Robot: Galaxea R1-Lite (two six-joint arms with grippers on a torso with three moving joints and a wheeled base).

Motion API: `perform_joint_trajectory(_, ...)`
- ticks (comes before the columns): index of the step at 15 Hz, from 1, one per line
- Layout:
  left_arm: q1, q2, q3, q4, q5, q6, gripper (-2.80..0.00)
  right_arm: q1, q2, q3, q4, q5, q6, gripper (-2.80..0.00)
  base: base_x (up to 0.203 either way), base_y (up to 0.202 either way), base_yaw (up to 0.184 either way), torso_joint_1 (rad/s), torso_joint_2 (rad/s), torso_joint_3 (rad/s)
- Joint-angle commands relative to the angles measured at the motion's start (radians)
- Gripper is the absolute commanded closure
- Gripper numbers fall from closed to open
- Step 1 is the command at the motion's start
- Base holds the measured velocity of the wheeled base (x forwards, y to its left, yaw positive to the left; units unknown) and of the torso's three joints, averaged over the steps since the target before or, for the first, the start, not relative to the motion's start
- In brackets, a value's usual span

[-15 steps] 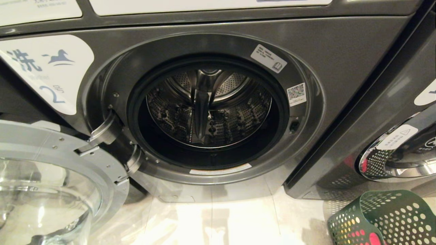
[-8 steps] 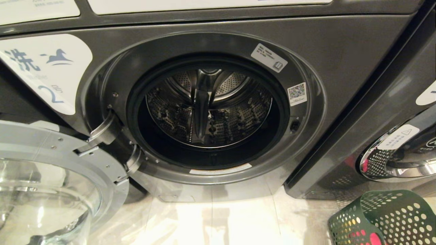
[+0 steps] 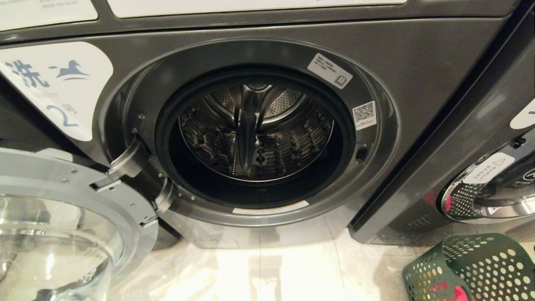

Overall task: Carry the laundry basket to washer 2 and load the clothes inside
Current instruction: Place the clothes into the washing machine

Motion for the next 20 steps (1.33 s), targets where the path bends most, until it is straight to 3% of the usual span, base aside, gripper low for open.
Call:
perform_joint_trajectory(1,0.0,0.0,0.002,0.0,0.0,0.0,0.0,-0.062,0.142,-0.045,-0.004,0.051,-0.031,-2.8,0.0,0.0,0.0,0.0,0.0,0.0)
perform_joint_trajectory(3,0.0,0.0,0.002,0.0,0.0,0.0,0.0,-0.067,0.194,-0.027,-0.007,0.088,-0.163,-2.8,0.0,0.0,0.0,0.0,0.0,0.0)
perform_joint_trajectory(4,0.0,0.0,0.002,0.0,0.0,0.0,0.0,-0.067,0.223,-0.027,-0.018,0.149,-0.187,-2.8,0.0,0.0,0.0,0.0,0.0,0.0)
perform_joint_trajectory(5,0.0,0.0,0.002,0.0,0.0,0.0,0.0,-0.067,0.247,-0.031,-0.055,0.194,-0.194,-2.8,0.0,0.0,0.0,0.0,0.0,0.0)
perform_joint_trajectory(7,0.0,0.0,0.002,0.0,0.0,0.0,0.0,-0.067,0.29,-0.026,-0.176,0.206,-0.198,-2.8,0.0,0.0,0.0,0.0,0.0,0.0)
perform_joint_trajectory(12,0.0,0.0,0.002,0.0,0.0,0.0,0.0,-0.114,0.572,-0.052,-0.302,0.233,-0.237,-2.8,0.0,0.0,0.0,0.0,0.0,0.0)
perform_joint_trajectory(15,0.0,0.0,0.002,0.0,0.0,0.0,0.0,-0.161,0.787,-0.199,-0.323,0.284,-0.295,-2.8,0.0,0.0,0.0,0.0,0.0,0.0)
perform_joint_trajectory(20,0.0,0.0,0.002,0.0,0.0,0.0,0.0,-0.174,1.056,-0.465,-0.322,0.418,-0.321,-2.8,0.0,0.0,0.0,0.0,0.0,0.0)
